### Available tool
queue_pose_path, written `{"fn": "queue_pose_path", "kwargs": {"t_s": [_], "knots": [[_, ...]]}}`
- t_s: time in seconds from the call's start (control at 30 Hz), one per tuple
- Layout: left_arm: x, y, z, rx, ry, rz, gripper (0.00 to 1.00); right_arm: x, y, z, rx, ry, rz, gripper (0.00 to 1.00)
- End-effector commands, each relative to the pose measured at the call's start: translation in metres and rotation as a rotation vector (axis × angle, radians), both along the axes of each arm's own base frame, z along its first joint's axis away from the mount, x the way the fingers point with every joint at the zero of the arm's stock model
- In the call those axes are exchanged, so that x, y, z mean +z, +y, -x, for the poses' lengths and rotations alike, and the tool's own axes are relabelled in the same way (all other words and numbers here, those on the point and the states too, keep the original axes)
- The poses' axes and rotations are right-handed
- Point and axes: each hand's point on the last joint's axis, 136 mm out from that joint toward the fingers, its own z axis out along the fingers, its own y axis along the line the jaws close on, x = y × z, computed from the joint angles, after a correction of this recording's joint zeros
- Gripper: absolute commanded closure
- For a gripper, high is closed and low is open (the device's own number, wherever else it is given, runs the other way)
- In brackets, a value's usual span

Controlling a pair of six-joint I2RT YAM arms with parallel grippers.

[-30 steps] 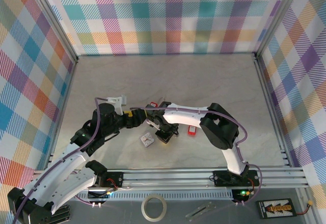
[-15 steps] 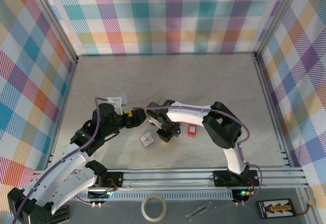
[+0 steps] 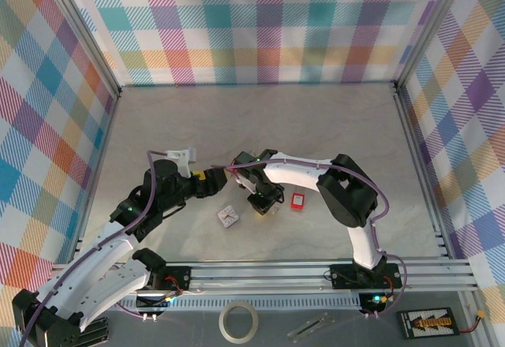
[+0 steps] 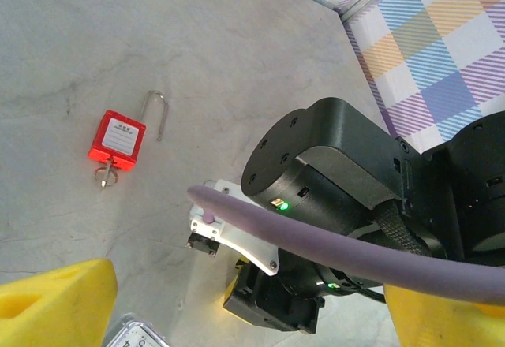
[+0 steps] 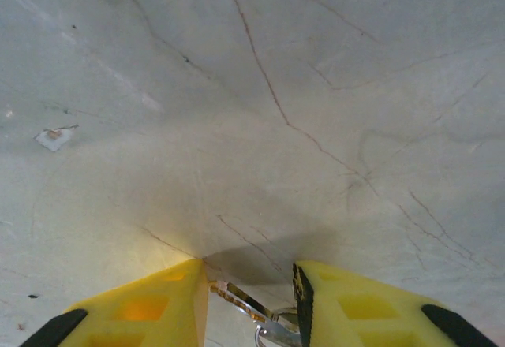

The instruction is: Unlock with the key

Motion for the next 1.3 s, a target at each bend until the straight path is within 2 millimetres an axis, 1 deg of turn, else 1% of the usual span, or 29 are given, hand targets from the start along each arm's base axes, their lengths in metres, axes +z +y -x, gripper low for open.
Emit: {"fn": "queue_pose_path", "kwargs": {"t_s": [0.0, 0.13, 0.33, 0.37, 0.5, 0.63, 0.77, 0.83, 0.93, 0.97, 1.03, 1.1, 1.13, 1.2, 1.27], "knots": [[-0.003, 0.002, -0.004, 0.017, 0.003, 0.016, 0.13, -0.013, -0.041, -0.017, -0.029, -0.058, 0.144, 0.69], [-0.005, 0.002, -0.004, 0.018, 0.008, 0.016, 0.13, -0.013, -0.043, -0.015, -0.048, -0.053, 0.134, 0.75], [-0.006, 0.0, -0.005, 0.014, 0.013, 0.018, 0.14, -0.013, -0.042, -0.012, -0.078, -0.042, 0.119, 0.9], [-0.007, 0.0, -0.004, 0.012, 0.014, 0.018, 0.14, -0.012, -0.041, -0.012, -0.086, -0.044, 0.114, 0.94], [-0.009, -0.001, -0.004, 0.007, 0.02, 0.02, 0.14, -0.005, -0.039, -0.016, -0.135, -0.059, 0.088, 1.0], [-0.011, -0.002, -0.003, 0.003, 0.023, 0.024, 0.15, 0.011, -0.038, -0.024, -0.22, -0.082, 0.04, 1.0], [-0.011, -0.005, -0.004, -0.004, 0.021, 0.042, 0.15, 0.038, -0.039, -0.032, -0.324, -0.104, -0.05, 1.0], [-0.009, -0.009, -0.004, -0.019, 0.015, 0.06, 0.15, 0.053, -0.039, -0.036, -0.366, -0.123, -0.095, 1.0], [-0.001, -0.02, -0.003, -0.06, -0.013, 0.108, 0.16, 0.089, -0.038, -0.046, -0.458, -0.167, -0.216, 1.0], [0.003, -0.025, -0.003, -0.079, -0.026, 0.131, 0.16, 0.106, -0.035, -0.051, -0.5, -0.184, -0.292, 1.0], [0.016, -0.037, -0.002, -0.112, -0.061, 0.198, 0.16, 0.147, -0.026, -0.062, -0.568, -0.232, -0.492, 1.0], [0.034, -0.052, -0.003, -0.147, -0.109, 0.292, 0.16, 0.193, -0.026, -0.074, -0.663, -0.3, -0.704, 1.0], [0.042, -0.059, -0.004, -0.161, -0.125, 0.335, 0.15, 0.212, -0.026, -0.078, -0.697, -0.331, -0.798, 1.0], [0.063, -0.074, -0.005, -0.194, -0.171, 0.44, 0.15, 0.254, -0.026, -0.082, -0.745, -0.4, -0.992, 1.0], [0.078, -0.088, -0.006, -0.214, -0.2, 0.521, 0.16, 0.283, -0.029, -0.083, -0.795, -0.439, -1.136, 1.0]]}}
